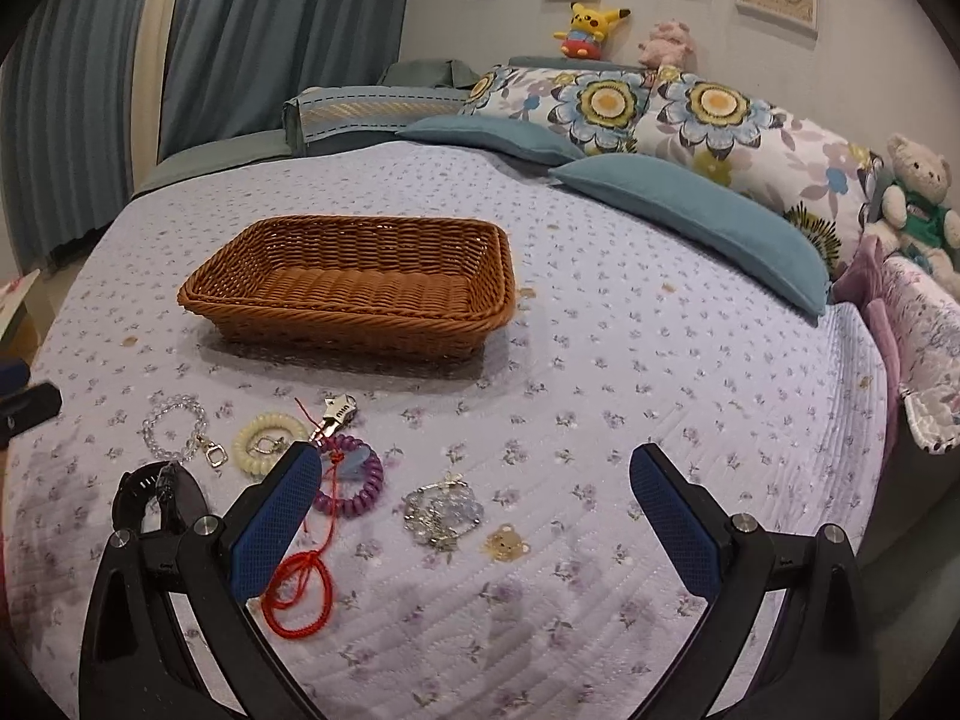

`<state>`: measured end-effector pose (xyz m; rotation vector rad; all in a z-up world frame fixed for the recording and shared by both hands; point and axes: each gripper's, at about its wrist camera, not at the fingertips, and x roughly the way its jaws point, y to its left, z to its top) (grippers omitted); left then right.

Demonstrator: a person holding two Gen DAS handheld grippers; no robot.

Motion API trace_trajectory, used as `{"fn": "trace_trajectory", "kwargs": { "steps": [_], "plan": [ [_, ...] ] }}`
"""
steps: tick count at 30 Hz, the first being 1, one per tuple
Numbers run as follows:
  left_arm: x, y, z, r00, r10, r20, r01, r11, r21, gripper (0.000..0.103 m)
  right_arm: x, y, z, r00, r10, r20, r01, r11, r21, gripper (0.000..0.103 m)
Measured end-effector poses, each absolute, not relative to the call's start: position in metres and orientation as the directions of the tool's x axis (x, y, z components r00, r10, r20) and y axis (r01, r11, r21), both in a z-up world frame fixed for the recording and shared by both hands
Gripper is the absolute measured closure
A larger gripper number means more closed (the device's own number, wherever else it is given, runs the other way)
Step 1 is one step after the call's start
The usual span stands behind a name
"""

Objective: Organize jewelry
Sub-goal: 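Grasp the black watch with the left tool while the right tool grasps the silver charm bracelet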

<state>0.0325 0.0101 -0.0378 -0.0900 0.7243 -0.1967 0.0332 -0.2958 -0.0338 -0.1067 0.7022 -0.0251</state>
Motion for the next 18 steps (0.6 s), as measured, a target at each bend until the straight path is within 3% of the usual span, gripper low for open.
{"fn": "trace_trajectory", "kwargs": {
  "steps": [1,3,4,7,9,11,14,18],
  "plan": [
    [0.035,0.009,-0.041,0.712,-0.222,-0.666,0.162,0.975,-0.152,0.008,0.034,-0.299,-0.035,0.756,-0.056,-0.653,-0.013,0.995,-0.1,0.0],
    [0.038,0.006,-0.048,0.674,-0.25,-0.695,0.18,0.968,-0.173,0.008,0.034,-0.311,-0.039,0.737,-0.029,-0.675,-0.023,0.997,-0.068,0.014],
    [0.04,0.004,-0.052,0.654,-0.264,-0.708,0.187,0.964,-0.188,0.008,0.035,-0.315,-0.041,0.726,-0.022,-0.687,-0.025,0.998,-0.058,0.014],
    [0.047,-0.001,-0.065,0.577,-0.343,-0.741,0.214,0.939,-0.268,0.031,0.037,-0.332,-0.05,0.697,-0.028,-0.717,-0.008,0.999,-0.047,0.018],
    [0.052,-0.004,-0.074,0.538,-0.388,-0.748,0.216,0.921,-0.323,0.034,0.039,-0.338,-0.055,0.679,-0.011,-0.734,-0.011,1.0,-0.025,0.045],
    [0.055,-0.005,-0.082,0.511,-0.418,-0.751,0.207,0.908,-0.365,0.037,0.047,-0.342,-0.065,0.641,0.014,-0.767,-0.017,1.0,0.004,0.056],
    [0.059,-0.007,-0.087,0.495,-0.429,-0.756,0.196,0.902,-0.385,0.052,0.056,-0.341,-0.077,0.599,0.04,-0.799,-0.022,0.999,0.034,0.061],
    [0.062,-0.006,-0.092,0.47,-0.455,-0.756,0.181,0.888,-0.422,0.052,0.059,-0.331,-0.079,0.597,0.08,-0.798,-0.057,0.997,0.058,0.064]
  ]
}}
